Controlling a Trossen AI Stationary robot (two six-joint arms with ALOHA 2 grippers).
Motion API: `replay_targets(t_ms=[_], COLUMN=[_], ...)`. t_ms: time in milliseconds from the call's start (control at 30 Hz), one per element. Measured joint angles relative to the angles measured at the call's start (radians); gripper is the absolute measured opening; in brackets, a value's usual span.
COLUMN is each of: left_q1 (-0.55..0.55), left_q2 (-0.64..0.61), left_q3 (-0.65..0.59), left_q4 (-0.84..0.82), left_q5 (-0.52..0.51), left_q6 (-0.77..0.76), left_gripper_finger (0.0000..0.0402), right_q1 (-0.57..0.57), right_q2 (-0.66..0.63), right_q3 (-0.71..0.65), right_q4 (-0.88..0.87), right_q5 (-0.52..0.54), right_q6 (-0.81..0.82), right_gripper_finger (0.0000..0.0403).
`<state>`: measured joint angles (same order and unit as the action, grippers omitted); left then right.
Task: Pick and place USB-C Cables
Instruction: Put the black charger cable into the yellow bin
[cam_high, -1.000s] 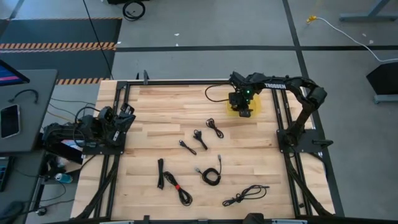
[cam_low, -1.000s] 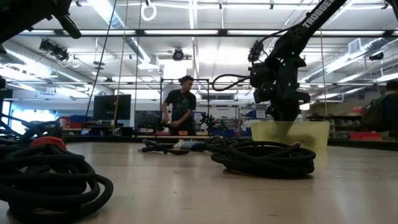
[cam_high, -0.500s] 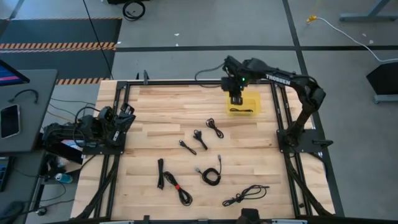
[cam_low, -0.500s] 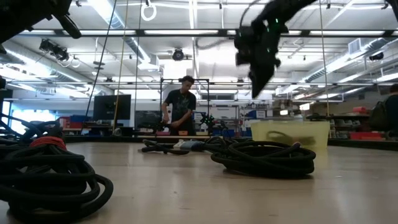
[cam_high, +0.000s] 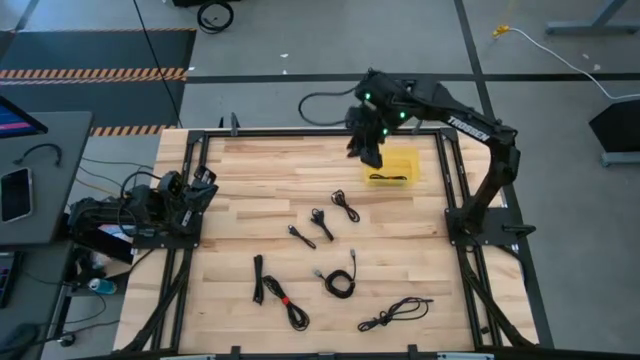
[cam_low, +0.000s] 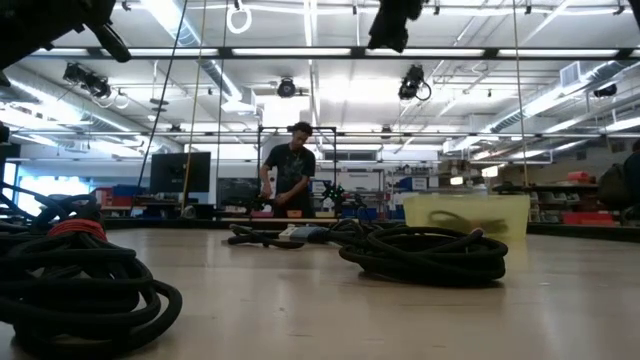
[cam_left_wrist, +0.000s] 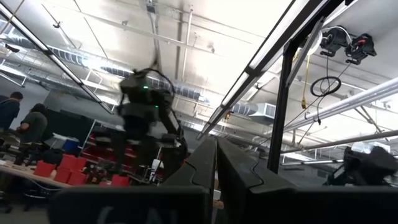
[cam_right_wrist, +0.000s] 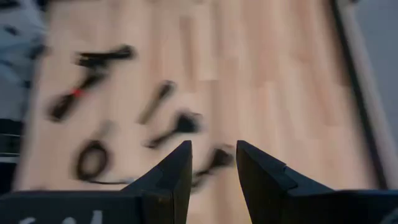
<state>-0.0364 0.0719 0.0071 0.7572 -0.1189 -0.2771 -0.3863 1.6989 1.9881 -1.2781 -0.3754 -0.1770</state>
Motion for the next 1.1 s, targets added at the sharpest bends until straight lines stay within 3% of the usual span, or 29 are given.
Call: replay_targets(t_ms=[100,267,633,800,1100], left_q1=[0.000,0.000,0.000,0.000,0.000], left_q2=[0.000,0.000,0.000,0.000,0.000], left_q3=[0.000,0.000,0.000,0.000,0.000], left_q4=[-0.002,-0.007,-0.007,-0.007,-0.007], left_q5=[0.000,0.000,0.000,0.000,0.000], left_q6=[0.000,0.000,0.000,0.000,0.000], left_gripper_finger=[0.0023,0.0023,0.0023,0.0023,0.0023], right_q1=[0.082,0.195,0.258,0.252,0.260], right_q2=[0.000,0.001,0.002,0.002,0.002], right_q3=[-0.024,-0.159,-0.648,-0.741,-0.794], right_q4=[-0.009,0.026,0.577,0.566,0.573], right_q5=[0.028,0.196,0.320,0.356,0.399], right_q6=[0.055,0.176,0.631,0.744,0.788], right_gripper_finger=[0.0130,0.0130,0.0138,0.0155,0.0194])
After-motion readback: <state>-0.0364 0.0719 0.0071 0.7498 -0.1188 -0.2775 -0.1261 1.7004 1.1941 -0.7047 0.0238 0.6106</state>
